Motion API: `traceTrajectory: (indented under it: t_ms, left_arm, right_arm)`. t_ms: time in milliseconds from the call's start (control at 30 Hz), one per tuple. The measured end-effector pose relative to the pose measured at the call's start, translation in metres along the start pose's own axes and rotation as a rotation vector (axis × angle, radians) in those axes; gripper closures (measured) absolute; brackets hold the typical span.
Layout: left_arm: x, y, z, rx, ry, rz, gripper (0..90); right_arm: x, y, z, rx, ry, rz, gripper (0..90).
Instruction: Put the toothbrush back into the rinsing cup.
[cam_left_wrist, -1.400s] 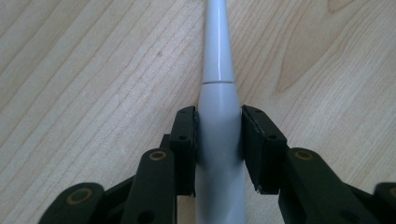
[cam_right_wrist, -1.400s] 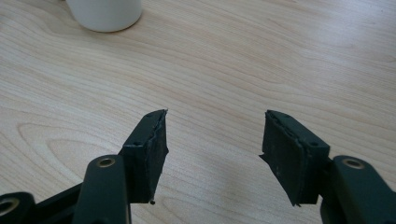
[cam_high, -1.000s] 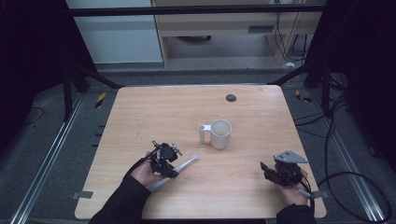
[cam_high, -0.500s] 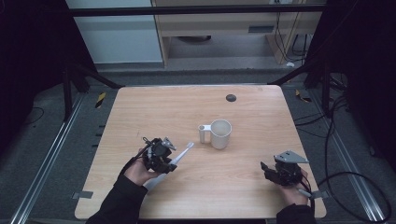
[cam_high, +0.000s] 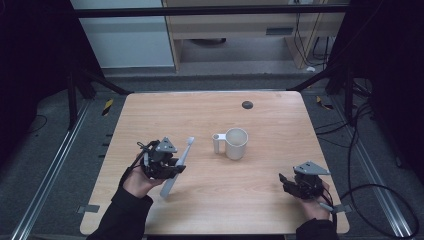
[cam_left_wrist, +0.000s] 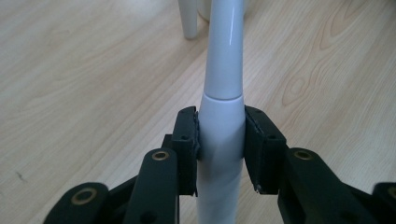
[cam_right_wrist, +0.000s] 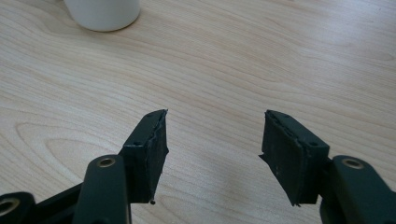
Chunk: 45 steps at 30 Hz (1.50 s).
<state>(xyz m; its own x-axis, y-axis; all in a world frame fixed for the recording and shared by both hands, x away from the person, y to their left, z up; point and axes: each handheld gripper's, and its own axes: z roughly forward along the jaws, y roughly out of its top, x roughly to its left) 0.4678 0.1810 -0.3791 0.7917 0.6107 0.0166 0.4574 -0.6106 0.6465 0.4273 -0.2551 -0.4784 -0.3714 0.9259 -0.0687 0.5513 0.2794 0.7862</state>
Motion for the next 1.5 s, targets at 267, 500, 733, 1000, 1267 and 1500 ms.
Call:
traceTrajectory:
  t_ms: [267, 500, 733, 1000, 1267, 1500]
  left_arm:
    - [0.003, 0.000, -0.007, -0.087, 0.036, -0.017, 66.5]
    - [0.005, 0.003, -0.009, -0.173, 0.067, -0.032, 66.5]
    - [0.008, 0.007, -0.015, -0.291, 0.127, -0.054, 66.5]
    - [0.013, 0.017, -0.020, -0.414, 0.166, -0.081, 66.5]
    - [0.017, 0.028, -0.013, -0.466, 0.169, -0.098, 66.5]
    - [0.020, 0.039, -0.008, -0.534, 0.181, -0.122, 66.5]
  right_arm:
    - [0.000, 0.000, 0.000, -0.004, -0.006, -0.002, 40.5]
    - [0.000, 0.000, -0.001, -0.009, -0.009, -0.005, 40.6]
    - [0.001, 0.000, 0.000, -0.011, -0.013, -0.008, 40.7]
    - [0.001, 0.000, -0.001, -0.014, -0.013, -0.008, 40.8]
    - [0.001, 0.000, 0.000, -0.016, -0.014, -0.010, 41.0]
    - [0.000, 0.000, 0.000, -0.016, -0.014, -0.010, 41.1]
